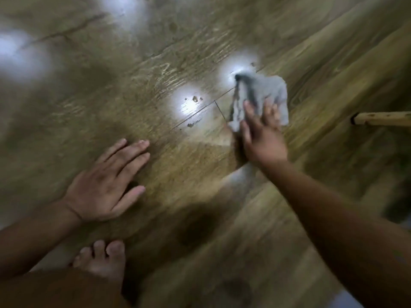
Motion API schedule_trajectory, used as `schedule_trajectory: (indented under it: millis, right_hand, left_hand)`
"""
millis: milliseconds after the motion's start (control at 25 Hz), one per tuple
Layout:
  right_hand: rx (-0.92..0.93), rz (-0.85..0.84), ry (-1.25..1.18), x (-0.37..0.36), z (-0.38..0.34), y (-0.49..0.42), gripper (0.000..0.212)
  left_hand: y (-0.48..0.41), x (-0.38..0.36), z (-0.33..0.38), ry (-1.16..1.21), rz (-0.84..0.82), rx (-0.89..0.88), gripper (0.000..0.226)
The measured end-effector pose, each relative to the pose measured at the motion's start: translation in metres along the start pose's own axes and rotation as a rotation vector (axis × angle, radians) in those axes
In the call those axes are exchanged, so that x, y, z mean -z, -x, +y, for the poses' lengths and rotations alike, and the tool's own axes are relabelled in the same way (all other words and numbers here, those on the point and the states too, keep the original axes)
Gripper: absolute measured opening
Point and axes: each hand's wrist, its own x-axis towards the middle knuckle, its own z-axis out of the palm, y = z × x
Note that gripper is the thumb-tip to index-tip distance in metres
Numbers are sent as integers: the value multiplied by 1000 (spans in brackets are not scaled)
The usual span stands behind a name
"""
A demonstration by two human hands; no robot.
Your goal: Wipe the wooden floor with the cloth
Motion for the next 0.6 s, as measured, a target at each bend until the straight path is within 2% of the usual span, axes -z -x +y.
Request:
schedule_trajectory:
  millis: [80,160,280,320,440,520,600]
  right_hand:
    - [-182,-8,-16,25,42,-80,58]
    - [-316,39,-51,28,58,-120,62]
    - [-479,132,-75,13,15,-107,61]
    - [-477,144,-110,5,-8,-90,60]
    - [-253,153,-70,-27,-80,7,66]
    - [60,63,-93,-47,-138,90,63]
    - [424,-119,-131,-57,-180,145,53]
  left_hand:
    - [-3,2,-3,9,30,-21,56]
    - [-4,0,-5,10,27,-20,57]
    - [-2,-4,-1,18,2,-30,64]
    - [1,-4,2,9,0,-47,66]
    - [2,-2,-2,19,3,-43,68]
    - [-1,-4,0,27,36,-15,71]
    - [2,-8,-1,3,119,-16,71]
